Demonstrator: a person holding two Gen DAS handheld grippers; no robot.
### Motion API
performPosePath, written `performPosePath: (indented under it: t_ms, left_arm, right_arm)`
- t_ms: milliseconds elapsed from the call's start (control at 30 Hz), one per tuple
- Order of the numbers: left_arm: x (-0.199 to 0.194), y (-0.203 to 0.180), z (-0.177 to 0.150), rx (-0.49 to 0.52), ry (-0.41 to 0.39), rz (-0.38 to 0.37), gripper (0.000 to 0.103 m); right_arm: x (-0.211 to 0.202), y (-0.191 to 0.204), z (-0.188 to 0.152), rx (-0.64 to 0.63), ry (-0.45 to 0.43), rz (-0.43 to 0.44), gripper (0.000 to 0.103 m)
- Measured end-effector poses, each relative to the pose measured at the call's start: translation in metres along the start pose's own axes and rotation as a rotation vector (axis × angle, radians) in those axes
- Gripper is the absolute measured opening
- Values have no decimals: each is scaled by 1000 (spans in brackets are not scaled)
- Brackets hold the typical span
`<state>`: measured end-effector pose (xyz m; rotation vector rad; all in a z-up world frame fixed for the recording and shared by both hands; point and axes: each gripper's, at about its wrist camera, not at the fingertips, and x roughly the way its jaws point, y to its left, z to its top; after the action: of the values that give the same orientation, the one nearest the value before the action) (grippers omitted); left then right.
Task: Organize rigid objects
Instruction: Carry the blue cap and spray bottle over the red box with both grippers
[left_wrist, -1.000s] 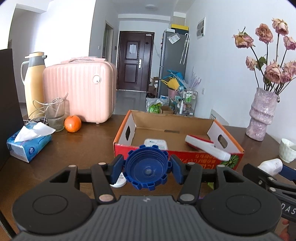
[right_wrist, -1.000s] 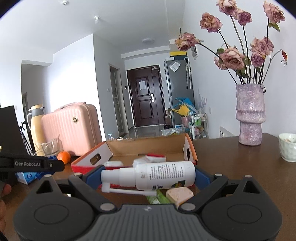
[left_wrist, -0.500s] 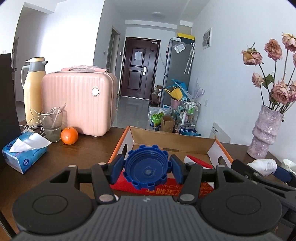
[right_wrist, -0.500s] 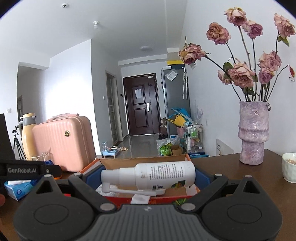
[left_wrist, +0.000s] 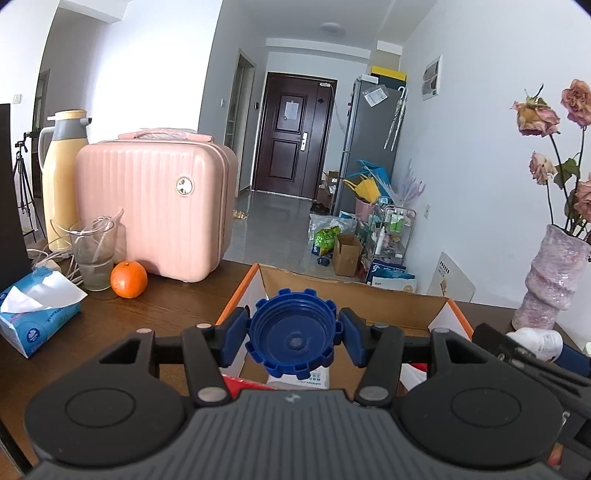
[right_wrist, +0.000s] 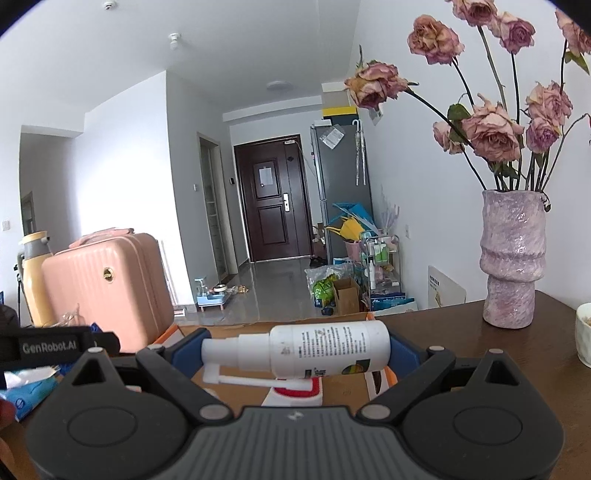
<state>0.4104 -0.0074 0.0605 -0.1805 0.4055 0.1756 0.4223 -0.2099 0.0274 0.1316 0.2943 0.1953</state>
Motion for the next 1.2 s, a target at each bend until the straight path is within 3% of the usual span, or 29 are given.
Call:
performPosePath:
  t_ms: [1200]
  left_arm:
    - [99, -9, 11, 36, 113, 55, 56]
  right_arm:
    - [110, -4, 13, 15, 171, -40, 98]
